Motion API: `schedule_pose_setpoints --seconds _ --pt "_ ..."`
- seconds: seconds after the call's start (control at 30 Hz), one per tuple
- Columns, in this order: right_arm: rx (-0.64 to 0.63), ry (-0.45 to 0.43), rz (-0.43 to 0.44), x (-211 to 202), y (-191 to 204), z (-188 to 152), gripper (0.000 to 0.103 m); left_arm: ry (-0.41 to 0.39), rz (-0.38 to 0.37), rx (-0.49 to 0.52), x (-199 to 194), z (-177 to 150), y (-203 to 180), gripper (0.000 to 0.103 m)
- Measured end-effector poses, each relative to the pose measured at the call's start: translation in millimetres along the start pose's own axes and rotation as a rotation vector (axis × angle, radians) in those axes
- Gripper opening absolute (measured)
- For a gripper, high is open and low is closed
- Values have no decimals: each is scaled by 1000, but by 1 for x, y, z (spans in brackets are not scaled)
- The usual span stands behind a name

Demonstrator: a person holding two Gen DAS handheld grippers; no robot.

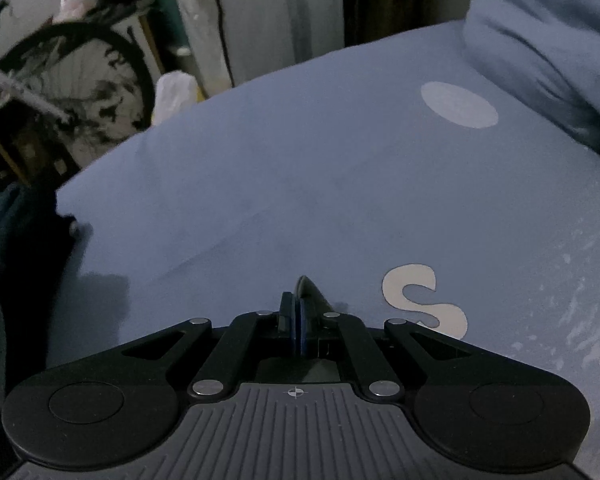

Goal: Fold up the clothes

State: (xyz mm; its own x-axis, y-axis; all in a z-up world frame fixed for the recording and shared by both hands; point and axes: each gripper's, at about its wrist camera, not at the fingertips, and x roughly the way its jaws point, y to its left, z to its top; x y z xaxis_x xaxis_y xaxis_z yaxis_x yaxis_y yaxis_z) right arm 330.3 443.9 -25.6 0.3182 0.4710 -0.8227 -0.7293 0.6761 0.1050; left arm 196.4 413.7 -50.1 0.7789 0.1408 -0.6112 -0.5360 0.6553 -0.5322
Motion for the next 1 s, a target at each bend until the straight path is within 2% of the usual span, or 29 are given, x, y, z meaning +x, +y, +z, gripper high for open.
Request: schedule_pose_setpoints --seconds 0.1,0.23,0.37,0.53,0.73,1.0 --pt "16 -21 16 -18 -6 1 3 -5 -70 34 -19 -3 -20 9" --pt "-8 -55 31 -81 -28 3 3 -12 -163 78 -43 -7 -46 9" --pt "-41 -101 8 -170 -57 -14 3 -19 -255 123 -68 -12 -72 9" --pt "-17 -146 -38 -280 -97 -62 3 26 -403 194 -115 -41 -137 9" --pt "34 -190 -104 -405 -150 -130 3 91 -534 305 -164 -126 -220 9" --pt "207 -131 -179 -430 -239 -274 3 243 -588 482 -184 -280 -312 9"
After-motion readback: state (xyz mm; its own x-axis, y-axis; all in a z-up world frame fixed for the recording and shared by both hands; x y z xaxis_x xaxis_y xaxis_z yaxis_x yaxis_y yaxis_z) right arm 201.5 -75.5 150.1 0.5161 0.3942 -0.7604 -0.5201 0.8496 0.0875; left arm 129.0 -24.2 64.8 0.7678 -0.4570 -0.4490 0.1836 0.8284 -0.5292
